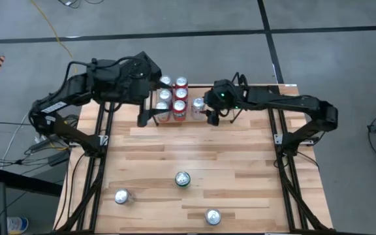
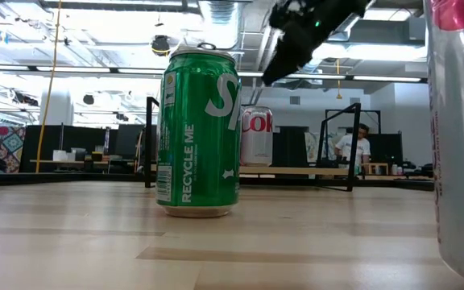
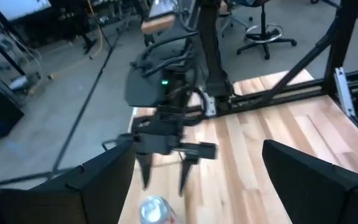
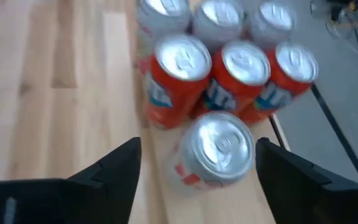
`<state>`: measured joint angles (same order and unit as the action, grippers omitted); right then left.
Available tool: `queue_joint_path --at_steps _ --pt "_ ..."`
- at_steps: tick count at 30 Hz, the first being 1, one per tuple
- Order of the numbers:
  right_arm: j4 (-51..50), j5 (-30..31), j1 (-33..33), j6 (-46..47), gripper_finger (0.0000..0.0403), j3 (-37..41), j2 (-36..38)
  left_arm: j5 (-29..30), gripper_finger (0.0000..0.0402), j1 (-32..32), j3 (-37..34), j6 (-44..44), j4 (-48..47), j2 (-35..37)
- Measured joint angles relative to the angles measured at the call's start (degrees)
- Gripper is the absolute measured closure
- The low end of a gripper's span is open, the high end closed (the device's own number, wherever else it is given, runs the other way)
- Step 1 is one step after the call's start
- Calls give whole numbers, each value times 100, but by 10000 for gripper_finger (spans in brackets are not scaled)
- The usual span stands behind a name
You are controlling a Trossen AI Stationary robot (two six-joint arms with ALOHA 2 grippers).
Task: Place canned beverage on shelf
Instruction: Put the top right silver soda can on the shelf
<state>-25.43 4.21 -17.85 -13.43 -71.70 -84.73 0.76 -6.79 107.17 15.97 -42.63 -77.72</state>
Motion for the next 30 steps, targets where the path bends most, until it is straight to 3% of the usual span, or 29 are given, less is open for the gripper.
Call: queue_joint_path --at_steps 9,20,30 --pt "242 28 -298 -15 60 -14 -547 5 65 41 -9 -370 -444 -27" --pt "501 -157 -567 -163 61 -33 -1115 10 65 42 -15 -451 -468 -113" --pt "620 -245 -776 183 70 -35 -1123 166 65 40 -35 -486 -445 -113"
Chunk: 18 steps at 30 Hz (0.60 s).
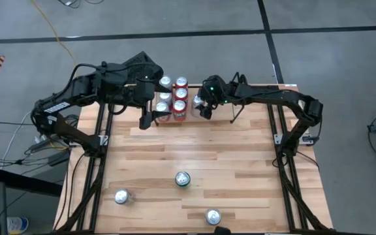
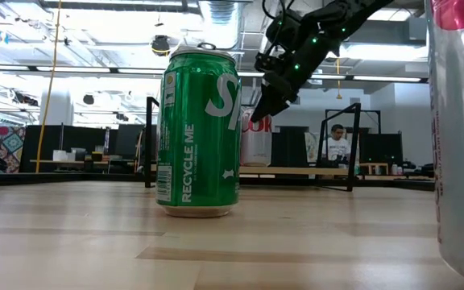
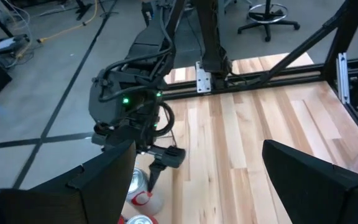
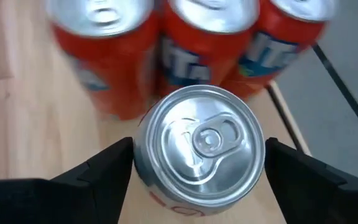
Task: Place canned beverage on shelf
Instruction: Put the top right silver soda can on the shelf
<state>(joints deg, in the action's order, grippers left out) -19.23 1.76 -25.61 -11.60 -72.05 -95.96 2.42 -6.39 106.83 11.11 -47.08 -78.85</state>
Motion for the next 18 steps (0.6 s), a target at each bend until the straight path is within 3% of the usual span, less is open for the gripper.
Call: queue_joint_path --at_steps 18 --pt "514 -184 -428 123 90 0 2 150 65 0 -12 -46 -26 0"
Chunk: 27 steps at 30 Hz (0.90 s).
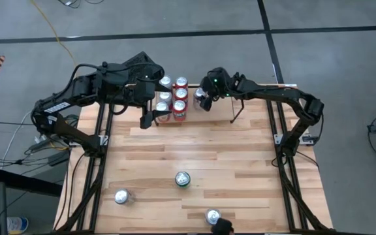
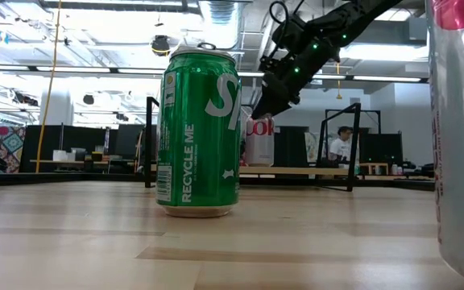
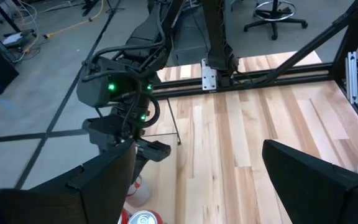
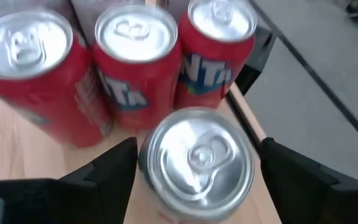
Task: Place canned beverage on shelf
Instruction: Put the top right silver soda can on the shelf
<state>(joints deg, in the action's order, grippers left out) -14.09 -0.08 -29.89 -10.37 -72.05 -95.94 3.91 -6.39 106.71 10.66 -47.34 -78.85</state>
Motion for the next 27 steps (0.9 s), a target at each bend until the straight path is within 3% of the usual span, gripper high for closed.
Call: queue_joint_path --at_steps 7,14,17,21,27 --pt "340 14 -32 117 90 -172 87 -1 65 -1 -1 -70 1 0" --pt "-1004 21 -49 -36 93 -1199 309 -1 65 -1 -1 -147 -31 0" --pt "-1814 20 -46 -10 114 -1558 567 2 65 0 -1 -306 -98 0" --pt "-2374 115 -58 548 187 -1454 773 276 65 0 -1 -507 -107 0" --pt "-2638 89 -62 977 378 -804 828 602 65 -2 -1 -667 -179 0"
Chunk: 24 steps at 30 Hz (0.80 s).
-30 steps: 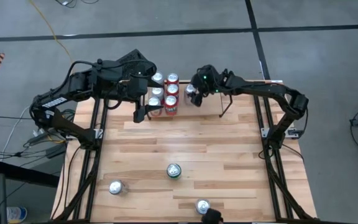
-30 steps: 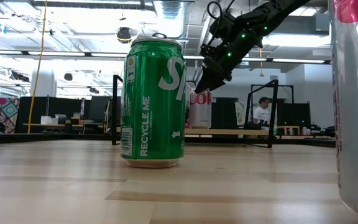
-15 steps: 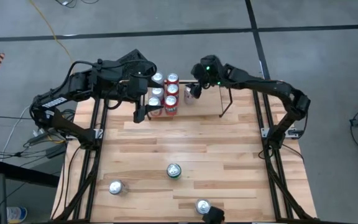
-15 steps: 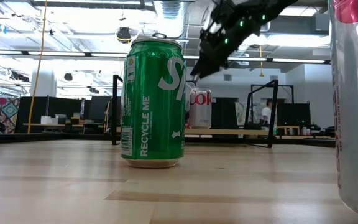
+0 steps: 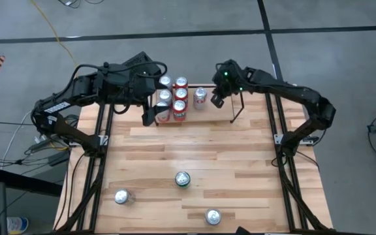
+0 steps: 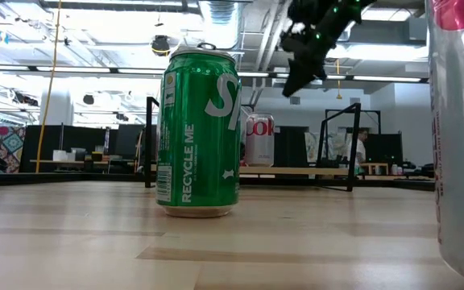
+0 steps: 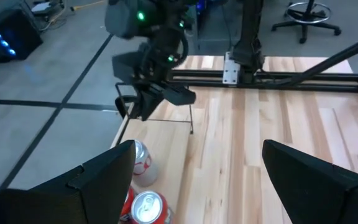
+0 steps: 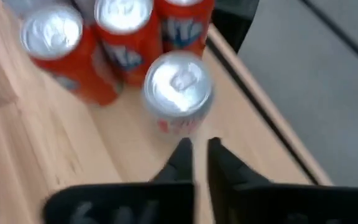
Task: Place canned beverage on shelf
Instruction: Put the top right silver soda can on the shelf
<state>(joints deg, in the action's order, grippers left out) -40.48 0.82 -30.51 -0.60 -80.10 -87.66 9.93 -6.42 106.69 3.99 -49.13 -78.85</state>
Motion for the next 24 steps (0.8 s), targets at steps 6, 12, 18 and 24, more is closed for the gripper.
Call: queue_joint_path --at_steps 6,12,18,24 --pt "476 -147 178 208 391 410 -90 -2 65 0 0 0 -25 0" --pt "1004 -163 274 350 401 649 -86 -2 65 0 0 -35 -119 0" --pt "1093 -203 256 422 403 655 -286 -2 65 0 0 -106 -167 0" --pt "1297 -244 408 466 403 647 -562 -2 65 0 0 -151 -167 0"
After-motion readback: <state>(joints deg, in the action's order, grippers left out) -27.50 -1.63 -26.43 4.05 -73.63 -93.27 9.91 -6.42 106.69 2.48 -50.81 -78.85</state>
